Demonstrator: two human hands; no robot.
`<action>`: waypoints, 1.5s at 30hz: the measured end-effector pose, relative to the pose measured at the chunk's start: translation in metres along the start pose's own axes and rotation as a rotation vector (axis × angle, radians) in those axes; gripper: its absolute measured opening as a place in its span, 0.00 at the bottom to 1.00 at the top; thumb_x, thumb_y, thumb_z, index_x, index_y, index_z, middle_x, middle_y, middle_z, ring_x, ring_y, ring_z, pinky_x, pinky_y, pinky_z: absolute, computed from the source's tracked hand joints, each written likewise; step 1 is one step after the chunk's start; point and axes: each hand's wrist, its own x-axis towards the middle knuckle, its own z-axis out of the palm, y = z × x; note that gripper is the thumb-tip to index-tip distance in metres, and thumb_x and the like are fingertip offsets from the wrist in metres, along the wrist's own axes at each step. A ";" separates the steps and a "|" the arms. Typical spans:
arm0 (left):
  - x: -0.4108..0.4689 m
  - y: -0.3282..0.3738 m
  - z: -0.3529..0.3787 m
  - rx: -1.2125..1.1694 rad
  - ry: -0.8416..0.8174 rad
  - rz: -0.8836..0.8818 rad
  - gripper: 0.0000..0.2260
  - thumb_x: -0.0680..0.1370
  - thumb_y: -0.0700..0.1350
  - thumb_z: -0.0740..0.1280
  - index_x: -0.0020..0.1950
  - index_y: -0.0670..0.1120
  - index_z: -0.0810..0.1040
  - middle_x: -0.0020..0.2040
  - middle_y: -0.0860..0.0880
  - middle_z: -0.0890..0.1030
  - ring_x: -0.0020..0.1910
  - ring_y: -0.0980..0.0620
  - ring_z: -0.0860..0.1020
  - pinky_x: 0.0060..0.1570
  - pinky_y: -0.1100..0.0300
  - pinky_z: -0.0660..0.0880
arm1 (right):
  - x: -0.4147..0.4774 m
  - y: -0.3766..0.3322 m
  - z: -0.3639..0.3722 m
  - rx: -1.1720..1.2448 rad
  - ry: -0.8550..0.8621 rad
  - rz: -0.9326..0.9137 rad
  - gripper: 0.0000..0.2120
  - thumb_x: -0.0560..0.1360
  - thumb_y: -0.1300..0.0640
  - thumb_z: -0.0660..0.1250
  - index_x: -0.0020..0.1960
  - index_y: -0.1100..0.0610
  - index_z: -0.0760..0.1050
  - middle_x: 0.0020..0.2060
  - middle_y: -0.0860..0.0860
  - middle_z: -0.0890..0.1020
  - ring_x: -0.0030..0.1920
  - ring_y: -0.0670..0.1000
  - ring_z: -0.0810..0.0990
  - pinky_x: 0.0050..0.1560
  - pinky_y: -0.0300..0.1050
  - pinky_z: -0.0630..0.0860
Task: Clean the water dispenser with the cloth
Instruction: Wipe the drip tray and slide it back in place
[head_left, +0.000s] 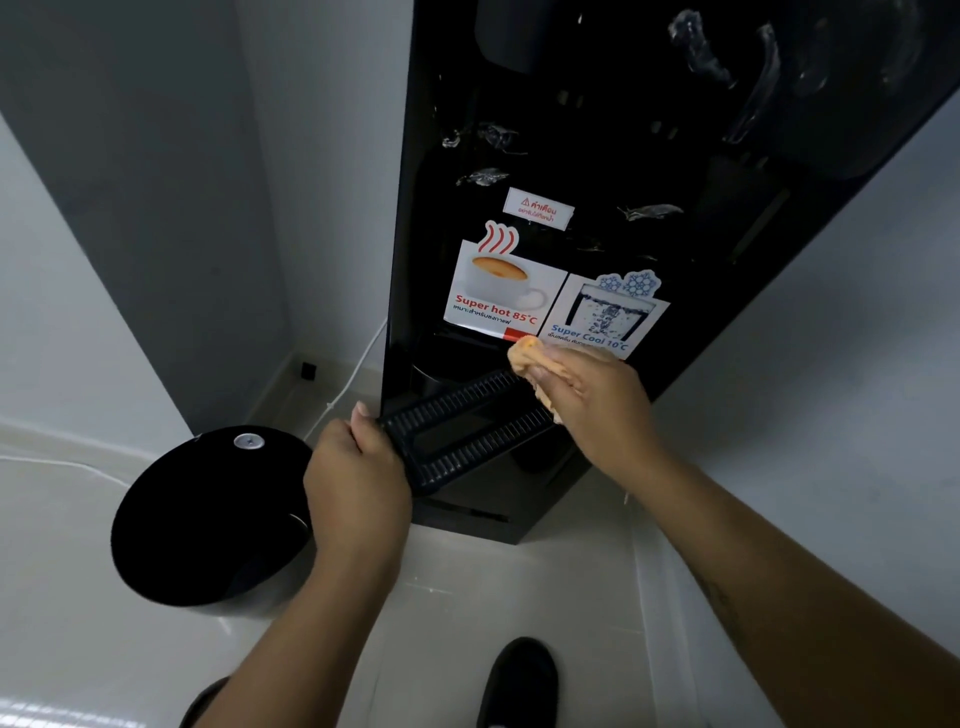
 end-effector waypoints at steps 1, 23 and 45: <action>-0.001 0.001 0.002 0.001 -0.003 0.004 0.21 0.84 0.51 0.55 0.34 0.42 0.66 0.31 0.46 0.71 0.30 0.49 0.69 0.31 0.55 0.62 | -0.005 0.004 -0.002 -0.008 0.002 0.017 0.15 0.80 0.51 0.64 0.64 0.54 0.79 0.60 0.48 0.81 0.61 0.48 0.76 0.62 0.49 0.74; 0.002 -0.006 0.014 -0.246 -0.212 -0.119 0.18 0.85 0.52 0.54 0.42 0.44 0.73 0.38 0.46 0.76 0.38 0.48 0.74 0.37 0.55 0.70 | -0.041 -0.045 0.014 -0.076 -0.084 -0.258 0.18 0.79 0.46 0.57 0.66 0.49 0.74 0.65 0.47 0.76 0.65 0.50 0.72 0.67 0.51 0.69; 0.001 -0.012 0.017 -0.288 -0.277 -0.067 0.19 0.85 0.55 0.52 0.43 0.46 0.74 0.41 0.45 0.78 0.40 0.48 0.76 0.40 0.52 0.72 | -0.047 -0.007 0.006 -0.006 -0.118 -0.245 0.20 0.80 0.41 0.54 0.68 0.47 0.71 0.68 0.49 0.73 0.66 0.54 0.73 0.66 0.56 0.71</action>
